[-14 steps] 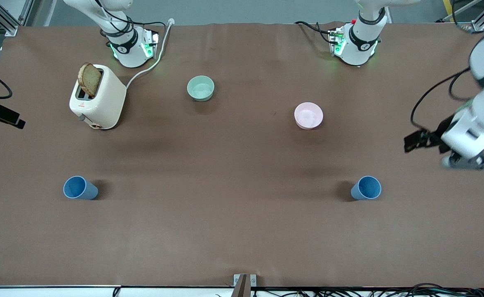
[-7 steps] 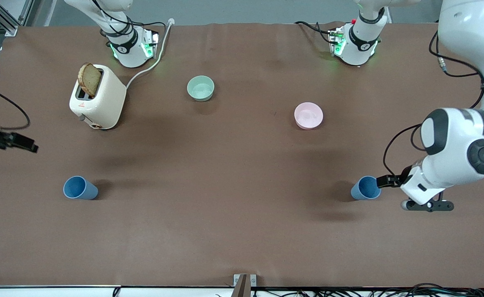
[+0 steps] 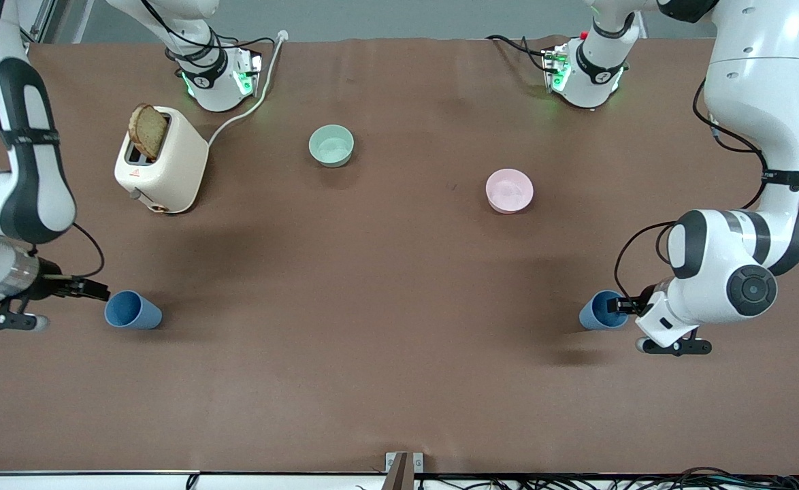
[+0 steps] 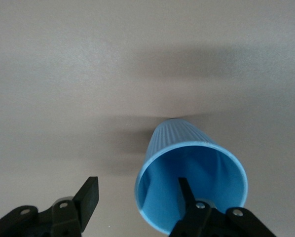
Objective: Stack blue cups with both arms
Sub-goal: 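Reach both grippers down to the blue cups and grasp them, then carry both blue cups toward the table middle, lifting the right cup higher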
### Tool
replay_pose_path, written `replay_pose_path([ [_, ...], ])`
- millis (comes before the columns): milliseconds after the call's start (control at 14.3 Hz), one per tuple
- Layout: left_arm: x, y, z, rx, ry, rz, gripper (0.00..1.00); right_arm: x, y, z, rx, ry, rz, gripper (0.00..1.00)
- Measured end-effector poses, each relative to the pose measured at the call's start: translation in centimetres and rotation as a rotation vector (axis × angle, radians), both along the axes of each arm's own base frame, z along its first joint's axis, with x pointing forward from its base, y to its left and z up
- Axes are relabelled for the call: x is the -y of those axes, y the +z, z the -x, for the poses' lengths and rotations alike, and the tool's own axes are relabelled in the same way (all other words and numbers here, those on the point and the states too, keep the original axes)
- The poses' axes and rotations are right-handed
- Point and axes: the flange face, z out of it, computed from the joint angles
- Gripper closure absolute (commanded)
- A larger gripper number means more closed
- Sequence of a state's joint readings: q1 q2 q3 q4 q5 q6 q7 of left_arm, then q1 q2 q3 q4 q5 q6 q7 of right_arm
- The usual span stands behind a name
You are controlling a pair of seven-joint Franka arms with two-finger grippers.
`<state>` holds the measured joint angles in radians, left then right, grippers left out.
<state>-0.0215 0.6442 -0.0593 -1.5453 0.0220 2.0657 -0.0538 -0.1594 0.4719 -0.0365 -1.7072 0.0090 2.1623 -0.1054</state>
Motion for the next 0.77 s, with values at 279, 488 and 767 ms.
replay_pose_path([
  [279,0.1,-0.6,0.0,-0.004,-0.002,0.000,0.94,0.4,-3.5,-0.6,0.019,0.020,0.007,0.00],
  [488,0.3,-0.5,-0.1,0.001,-0.002,0.005,1.00,0.5,-5.2,-1.2,0.055,0.022,0.015,0.02],
  [767,0.9,1.0,-0.7,0.030,-0.012,0.009,1.00,0.2,-7.4,-1.2,0.044,0.027,0.013,0.42],
])
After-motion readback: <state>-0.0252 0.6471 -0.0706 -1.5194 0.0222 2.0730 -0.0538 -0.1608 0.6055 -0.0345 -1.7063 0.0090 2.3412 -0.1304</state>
